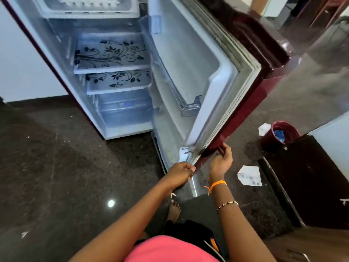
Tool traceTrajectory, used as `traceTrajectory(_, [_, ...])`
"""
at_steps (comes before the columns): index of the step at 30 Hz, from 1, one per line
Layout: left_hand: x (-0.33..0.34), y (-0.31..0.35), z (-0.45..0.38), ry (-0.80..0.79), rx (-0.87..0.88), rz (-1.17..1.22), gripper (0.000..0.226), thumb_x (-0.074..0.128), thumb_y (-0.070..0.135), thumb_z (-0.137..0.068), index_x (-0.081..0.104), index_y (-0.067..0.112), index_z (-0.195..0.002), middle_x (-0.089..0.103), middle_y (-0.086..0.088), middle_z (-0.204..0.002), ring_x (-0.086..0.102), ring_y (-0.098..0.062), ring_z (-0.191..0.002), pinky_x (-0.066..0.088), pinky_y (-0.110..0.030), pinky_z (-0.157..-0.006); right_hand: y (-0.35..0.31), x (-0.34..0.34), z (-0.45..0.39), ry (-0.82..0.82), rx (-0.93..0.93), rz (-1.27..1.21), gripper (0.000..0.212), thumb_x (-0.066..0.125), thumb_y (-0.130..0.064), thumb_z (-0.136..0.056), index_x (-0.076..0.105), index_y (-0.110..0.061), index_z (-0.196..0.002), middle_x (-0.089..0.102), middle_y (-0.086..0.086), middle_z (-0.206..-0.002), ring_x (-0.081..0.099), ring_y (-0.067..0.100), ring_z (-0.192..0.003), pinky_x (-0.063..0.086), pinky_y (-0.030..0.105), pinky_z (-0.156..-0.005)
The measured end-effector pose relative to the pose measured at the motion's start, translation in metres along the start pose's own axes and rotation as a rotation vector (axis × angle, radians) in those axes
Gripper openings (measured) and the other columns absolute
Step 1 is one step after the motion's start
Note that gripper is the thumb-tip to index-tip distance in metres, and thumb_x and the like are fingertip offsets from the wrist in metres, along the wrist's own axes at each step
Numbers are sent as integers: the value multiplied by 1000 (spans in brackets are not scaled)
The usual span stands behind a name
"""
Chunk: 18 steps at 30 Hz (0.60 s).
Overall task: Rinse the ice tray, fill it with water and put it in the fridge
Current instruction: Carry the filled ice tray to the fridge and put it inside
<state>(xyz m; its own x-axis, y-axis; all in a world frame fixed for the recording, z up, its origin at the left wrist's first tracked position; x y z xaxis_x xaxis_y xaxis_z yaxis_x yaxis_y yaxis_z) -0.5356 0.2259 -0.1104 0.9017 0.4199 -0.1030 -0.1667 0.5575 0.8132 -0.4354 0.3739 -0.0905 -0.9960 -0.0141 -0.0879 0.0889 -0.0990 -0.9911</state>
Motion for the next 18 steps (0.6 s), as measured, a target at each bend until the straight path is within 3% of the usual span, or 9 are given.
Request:
traceTrajectory(5, [-44, -21, 35, 83, 23, 22, 13, 50, 18, -95, 62, 20, -99, 63, 0, -97, 58, -13, -87, 45, -25, -82, -2, 32, 54, -126, -44, 54, 42, 29, 23, -68, 60, -3, -83, 59, 11, -84, 53, -11, -61, 43, 6, -69])
traceTrajectory(7, [-66, -30, 46, 150, 40, 57, 15, 50, 17, -95, 62, 19, -104, 62, 1, -100, 59, -13, -92, 46, -26, -87, 1, 48, 79, -163, -43, 84, 33, 34, 19, -74, 59, 0, -84, 59, 9, -83, 53, -10, -63, 43, 16, -71])
traceTrajectory(10, [-106, -39, 62, 287, 83, 100, 17, 51, 14, -94, 61, 19, -107, 59, 7, -90, 57, -11, -86, 44, -19, -74, -7, 77, 108, -259, -127, 100, 20, 47, 6, -85, 50, -11, -96, 52, 7, -93, 51, 5, -79, 41, 27, -77])
traceTrajectory(13, [-149, -46, 75, 440, 115, 142, 26, 53, 9, -92, 58, 15, -116, 57, 4, -85, 54, -11, -82, 41, -17, -73, -31, 120, 131, -420, -239, 77, 32, 61, -13, -84, 42, -18, -109, 48, 13, -107, 51, 16, -89, 46, 30, -79])
traceTrajectory(15, [-172, -53, 84, 520, 119, 162, 34, 55, 7, -90, 55, 14, -124, 59, 0, -96, 53, -9, -83, 40, -13, -71, -45, 151, 143, -499, -298, 97, 37, 61, -13, -82, 42, -14, -114, 49, 10, -110, 51, 8, -92, 47, 29, -83])
traceTrajectory(18, [-207, -58, 92, 594, 157, 207, 44, 56, 6, -90, 49, 15, -131, 55, -3, -119, 56, -10, -82, 42, -18, -78, -59, 203, 169, -671, -389, 122, 22, 55, -3, -84, 44, -9, -102, 54, 2, -96, 54, 7, -85, 50, 34, -82])
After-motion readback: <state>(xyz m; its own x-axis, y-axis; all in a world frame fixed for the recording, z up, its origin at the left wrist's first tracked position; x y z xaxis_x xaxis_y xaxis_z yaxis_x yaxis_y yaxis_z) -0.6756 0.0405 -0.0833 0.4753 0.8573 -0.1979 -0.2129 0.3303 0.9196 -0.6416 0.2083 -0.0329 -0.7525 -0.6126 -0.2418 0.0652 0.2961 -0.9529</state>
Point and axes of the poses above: each hand's wrist, its own z-axis away from the middle knuckle, its own x-axis out of the palm, y = z × x, the point moved 10 cm from there along -z, towards the middle knuckle
